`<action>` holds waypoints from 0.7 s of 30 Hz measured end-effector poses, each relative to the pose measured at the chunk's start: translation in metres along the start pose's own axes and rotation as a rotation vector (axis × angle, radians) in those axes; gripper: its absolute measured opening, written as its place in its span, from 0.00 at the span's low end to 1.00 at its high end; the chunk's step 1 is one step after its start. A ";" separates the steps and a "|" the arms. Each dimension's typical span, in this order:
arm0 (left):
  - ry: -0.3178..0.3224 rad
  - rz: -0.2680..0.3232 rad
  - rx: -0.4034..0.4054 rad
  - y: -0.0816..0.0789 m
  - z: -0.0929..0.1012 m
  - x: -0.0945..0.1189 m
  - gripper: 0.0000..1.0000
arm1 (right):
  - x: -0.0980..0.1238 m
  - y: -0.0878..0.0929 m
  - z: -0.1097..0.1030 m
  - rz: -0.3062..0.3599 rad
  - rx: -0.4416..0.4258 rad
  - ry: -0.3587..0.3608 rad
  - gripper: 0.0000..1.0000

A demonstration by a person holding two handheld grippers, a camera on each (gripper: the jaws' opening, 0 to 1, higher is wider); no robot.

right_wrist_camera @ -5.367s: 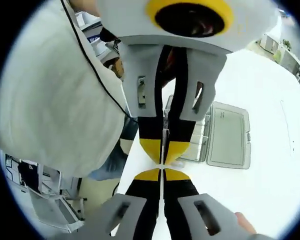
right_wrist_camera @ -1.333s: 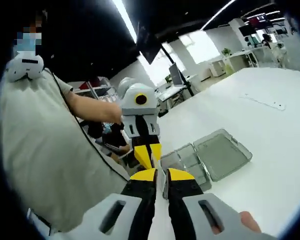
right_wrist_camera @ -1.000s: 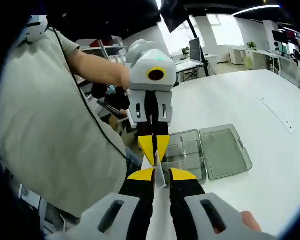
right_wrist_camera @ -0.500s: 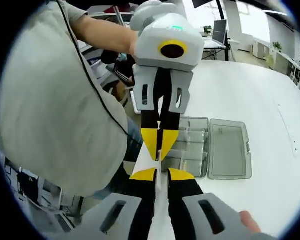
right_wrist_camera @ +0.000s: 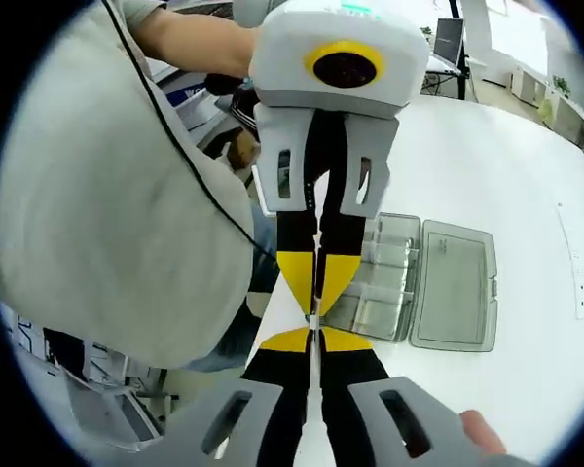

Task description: Insert the divider into the dual guide fixture by aligning both edges with the guide slots and pushing it downward to the bottom, including one-sided entry, uneven engagement, binding, and posture correction.

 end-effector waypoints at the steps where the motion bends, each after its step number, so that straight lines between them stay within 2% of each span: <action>1: -0.002 -0.002 -0.003 0.000 0.000 0.000 0.00 | 0.000 0.000 0.000 -0.010 0.005 -0.002 0.00; 5: -0.007 -0.006 -0.008 0.001 0.001 0.000 0.00 | -0.001 -0.002 0.000 -0.031 0.026 -0.006 0.00; 10: -0.018 0.012 -0.010 0.004 0.002 0.001 0.00 | -0.002 -0.002 0.000 -0.027 -0.017 -0.009 0.00; 13: -0.028 0.019 -0.015 0.006 0.004 0.001 0.00 | -0.003 -0.002 -0.001 -0.030 -0.003 -0.007 0.00; 14: -0.030 0.020 -0.016 0.006 0.004 0.000 0.00 | -0.004 -0.002 -0.001 -0.035 -0.034 -0.009 0.00; 16: -0.036 0.021 -0.015 0.007 0.005 0.000 0.00 | -0.005 -0.002 -0.002 -0.035 -0.013 -0.005 0.00; 21: -0.063 0.036 0.005 0.008 0.008 0.001 0.00 | -0.005 -0.002 -0.002 -0.028 -0.031 -0.010 0.00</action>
Point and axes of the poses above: the point that each gripper's makers call its tool centre point, and the gripper's own axes: x roughly backward along the fingers, z roughly to its right, y roughly out of its underside, the point moved 9 cm from there along x, roughly backward along the fingers, and after that the axes turned 13 degrees about -x, right-handed, at the moved point
